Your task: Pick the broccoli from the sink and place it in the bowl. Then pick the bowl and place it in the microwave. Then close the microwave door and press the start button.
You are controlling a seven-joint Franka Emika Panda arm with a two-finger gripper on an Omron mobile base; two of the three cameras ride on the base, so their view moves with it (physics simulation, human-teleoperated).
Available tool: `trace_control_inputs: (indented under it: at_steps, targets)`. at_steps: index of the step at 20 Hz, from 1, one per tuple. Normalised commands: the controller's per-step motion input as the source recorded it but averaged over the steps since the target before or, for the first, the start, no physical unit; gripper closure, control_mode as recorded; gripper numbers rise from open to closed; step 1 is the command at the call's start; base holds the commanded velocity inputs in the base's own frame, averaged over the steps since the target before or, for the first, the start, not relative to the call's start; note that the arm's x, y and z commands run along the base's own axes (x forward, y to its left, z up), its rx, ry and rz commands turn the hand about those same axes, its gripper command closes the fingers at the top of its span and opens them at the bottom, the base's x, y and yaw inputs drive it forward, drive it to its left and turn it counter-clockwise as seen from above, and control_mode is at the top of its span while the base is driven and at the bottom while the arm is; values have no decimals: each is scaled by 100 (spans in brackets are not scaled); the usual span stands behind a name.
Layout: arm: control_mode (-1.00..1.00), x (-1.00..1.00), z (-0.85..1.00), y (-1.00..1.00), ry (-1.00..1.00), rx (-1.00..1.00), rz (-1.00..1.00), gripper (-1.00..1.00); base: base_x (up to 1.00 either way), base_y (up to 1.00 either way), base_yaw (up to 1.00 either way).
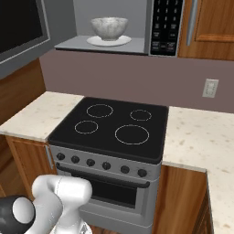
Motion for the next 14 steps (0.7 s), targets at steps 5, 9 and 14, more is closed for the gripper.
trace_control_inputs:
  at_steps: [5, 9, 14]
  targets:
    - [-100, 1, 22, -99, -4, 0, -25, -100, 0, 0, 0]
    - [-100, 16, 27, -100, -1, 0, -27, -100, 0, 0, 0]
    - [-100, 50, 29, -100, 0, 1, -23, -100, 0, 0, 0]
